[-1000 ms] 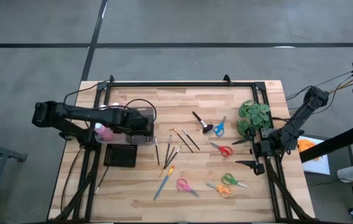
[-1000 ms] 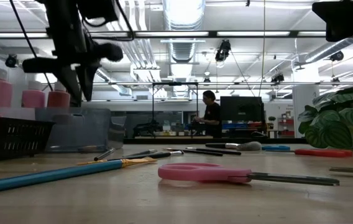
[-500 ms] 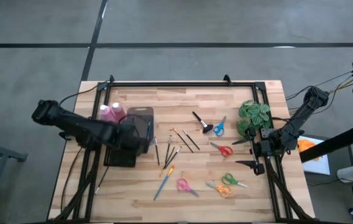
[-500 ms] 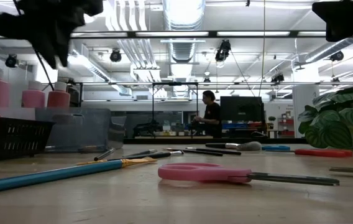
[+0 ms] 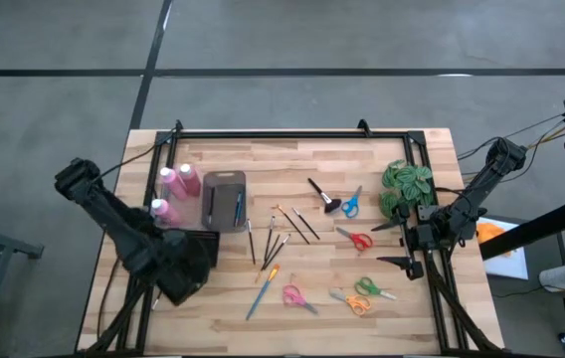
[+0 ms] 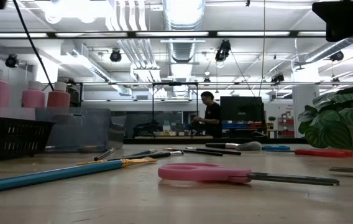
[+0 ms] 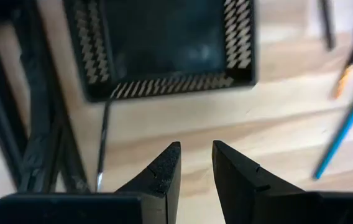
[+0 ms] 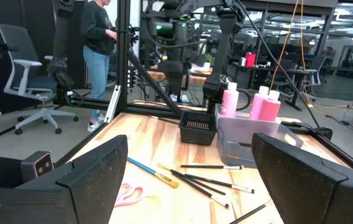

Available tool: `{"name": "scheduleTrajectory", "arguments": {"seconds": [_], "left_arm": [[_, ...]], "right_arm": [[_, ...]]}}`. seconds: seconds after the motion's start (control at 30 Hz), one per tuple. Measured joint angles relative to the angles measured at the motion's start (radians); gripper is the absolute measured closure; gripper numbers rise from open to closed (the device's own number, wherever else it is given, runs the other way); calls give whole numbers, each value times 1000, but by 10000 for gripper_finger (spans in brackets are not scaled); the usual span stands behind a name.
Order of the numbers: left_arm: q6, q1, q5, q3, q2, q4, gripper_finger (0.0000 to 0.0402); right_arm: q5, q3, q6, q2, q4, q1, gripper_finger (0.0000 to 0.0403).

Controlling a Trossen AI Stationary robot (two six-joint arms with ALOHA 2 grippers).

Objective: Pick & Place Paint Supplies
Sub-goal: Put the black brush into the black bin

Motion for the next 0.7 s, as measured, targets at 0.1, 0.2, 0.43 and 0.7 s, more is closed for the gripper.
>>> {"name": "scheduleTrajectory", "arguments": {"seconds": [0.1, 0.2, 0.43, 0.7], "left_arm": [[-47, -51, 41, 0, 18, 0, 307], [-67, -87, 70, 0, 39, -1, 307], [29, -122, 101, -1, 113, -4, 307], [128, -124, 201, -2, 253, -7, 307]], "right_arm": [[0, 0, 0, 0, 0, 0, 62], [0, 0, 2, 0, 0, 0, 62], [0, 0, 0, 0, 0, 0, 62], [0, 0, 0, 0, 0, 0, 62]]}}
